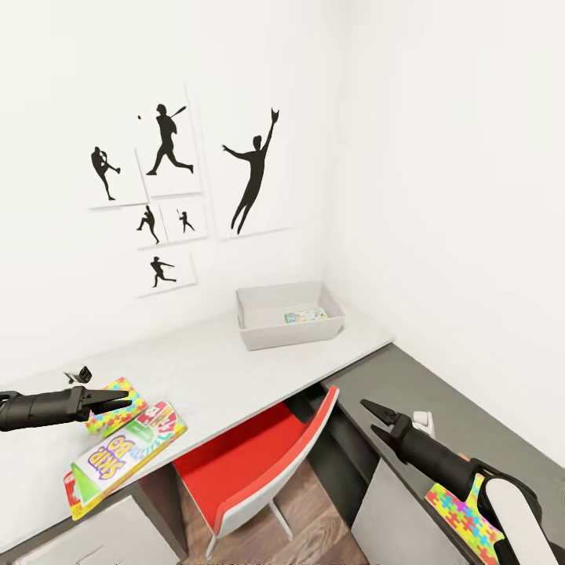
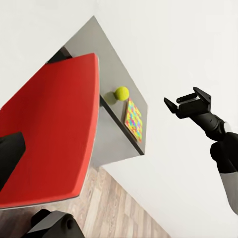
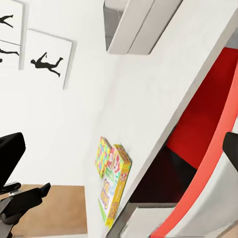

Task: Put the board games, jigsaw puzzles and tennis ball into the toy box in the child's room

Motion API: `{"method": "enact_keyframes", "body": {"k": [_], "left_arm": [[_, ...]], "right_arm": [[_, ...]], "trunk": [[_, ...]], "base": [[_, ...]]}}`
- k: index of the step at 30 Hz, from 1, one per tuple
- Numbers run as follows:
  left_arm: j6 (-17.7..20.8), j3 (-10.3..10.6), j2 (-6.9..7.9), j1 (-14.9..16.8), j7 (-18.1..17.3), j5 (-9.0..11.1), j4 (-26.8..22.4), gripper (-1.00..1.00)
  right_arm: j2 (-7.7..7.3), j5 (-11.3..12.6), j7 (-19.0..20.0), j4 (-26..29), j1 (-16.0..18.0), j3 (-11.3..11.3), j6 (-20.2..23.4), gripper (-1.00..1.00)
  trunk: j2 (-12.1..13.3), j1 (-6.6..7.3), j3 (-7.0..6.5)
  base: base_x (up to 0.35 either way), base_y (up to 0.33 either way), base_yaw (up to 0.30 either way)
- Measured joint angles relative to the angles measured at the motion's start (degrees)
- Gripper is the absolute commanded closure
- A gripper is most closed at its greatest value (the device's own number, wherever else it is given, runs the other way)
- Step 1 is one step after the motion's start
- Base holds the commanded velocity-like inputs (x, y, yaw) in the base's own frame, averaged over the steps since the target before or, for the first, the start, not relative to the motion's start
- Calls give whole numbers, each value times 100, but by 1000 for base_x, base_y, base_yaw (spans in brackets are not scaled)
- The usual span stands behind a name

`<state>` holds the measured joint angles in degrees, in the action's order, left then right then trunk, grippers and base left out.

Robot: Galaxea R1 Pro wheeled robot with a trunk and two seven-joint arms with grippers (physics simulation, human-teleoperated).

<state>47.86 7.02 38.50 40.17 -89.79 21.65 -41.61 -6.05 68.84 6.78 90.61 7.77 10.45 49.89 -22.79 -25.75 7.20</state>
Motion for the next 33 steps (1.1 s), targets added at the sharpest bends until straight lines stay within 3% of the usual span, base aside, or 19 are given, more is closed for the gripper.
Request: {"method": "enact_keyframes", "body": {"k": [12,23,33], "left_arm": [[4,6,-4,0,-1,-6,1,-100],[5,6,-15,0,-1,-6,1,-100],[5,7,-11,0,-1,-5,1,-100]], "right_arm": [[-2,0,-6,-6,-1,1,0,-100],[11,-11,-27,-38,-1,-11,-83,-100],[34,-376,0,-52,-1,-35,-262,-100]], "trunk": [[-1,0,-114],[0,1,-201],[0,1,-210]], "base": [[-187,51,0],[-41,8,0],[-2,0,0]]}}
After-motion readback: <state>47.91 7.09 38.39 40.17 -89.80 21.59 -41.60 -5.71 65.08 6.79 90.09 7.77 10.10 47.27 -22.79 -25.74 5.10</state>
